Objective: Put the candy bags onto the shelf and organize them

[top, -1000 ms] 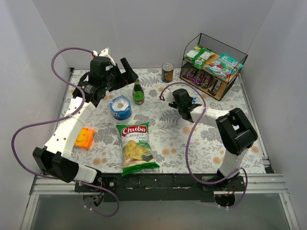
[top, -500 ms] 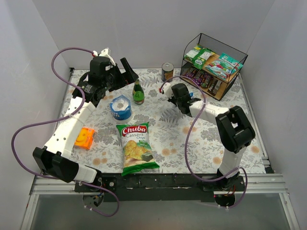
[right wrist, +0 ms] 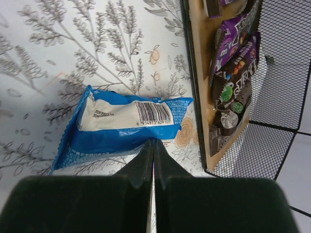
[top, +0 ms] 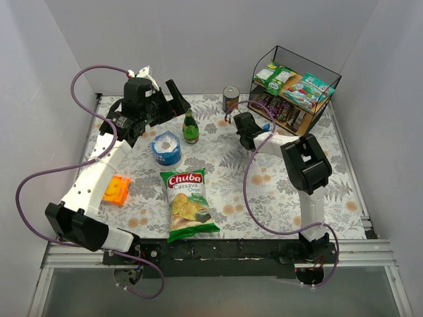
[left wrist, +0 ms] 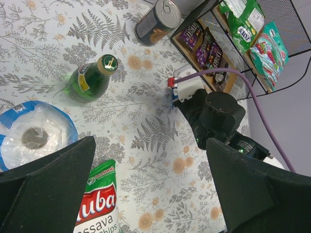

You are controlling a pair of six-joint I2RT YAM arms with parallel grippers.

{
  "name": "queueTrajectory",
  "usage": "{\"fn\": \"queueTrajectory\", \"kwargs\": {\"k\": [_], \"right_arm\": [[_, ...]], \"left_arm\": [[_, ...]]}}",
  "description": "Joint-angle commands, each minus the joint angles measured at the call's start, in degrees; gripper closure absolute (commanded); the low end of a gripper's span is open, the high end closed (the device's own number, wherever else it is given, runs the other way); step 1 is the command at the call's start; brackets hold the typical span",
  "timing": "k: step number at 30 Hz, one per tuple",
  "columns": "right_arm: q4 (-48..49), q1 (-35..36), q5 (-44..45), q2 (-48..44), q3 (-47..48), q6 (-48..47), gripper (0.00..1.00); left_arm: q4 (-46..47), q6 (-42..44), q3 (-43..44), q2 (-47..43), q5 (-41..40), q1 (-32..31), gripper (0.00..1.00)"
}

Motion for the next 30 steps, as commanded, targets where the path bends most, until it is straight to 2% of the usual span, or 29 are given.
{"fn": "queueTrajectory", "kwargs": {"k": [1,5,13,17,21,23,25,28,30], "right_arm": [[1.8,-0.2,4.7,2.4,3.8,-0.5,0.99],[3.6,-0.2,6.1,2.8,3.7,-0.6,0.99],[1.1,-0.3,-4.8,2.7,-1.0,-2.6,0.99],[3.8,-0.3,-3.6,0.4,-3.3,-3.0,0.99],[2.7,-0.2,2.2,-1.0,1.4,1.6,0.99],[-0.3,0.3,3.3,-1.4,6.3,4.2,0.87],[-3.1,1.2,4.7,-1.4,9.7,7.8,0.67],[-8.1,3.4,6.0,-0.2,15.3,12.4,0.53],[-9.7,4.7,6.6,1.9,18.8,14.5,0.5]], "left_arm": [[-0.8,0.6,2.7,-0.4,-0.5,-0.3,0.02],[-1.1,0.8,2.8,-0.3,-0.9,-0.3,0.02],[-1.0,1.1,2.8,0.1,-1.0,-0.3,0.02],[-0.9,1.1,2.3,0.0,-1.2,-0.3,0.02],[-0.8,1.1,2.3,0.1,-0.9,-0.3,0.02],[-0.8,1.1,2.3,-0.1,-0.9,-0.3,0.02],[-0.9,1.1,2.3,-0.1,-0.9,-0.3,0.02],[-1.0,1.1,2.3,-0.3,-1.0,-0.3,0.02],[-1.0,1.1,2.6,-0.2,-1.0,-0.3,0.02]]}}
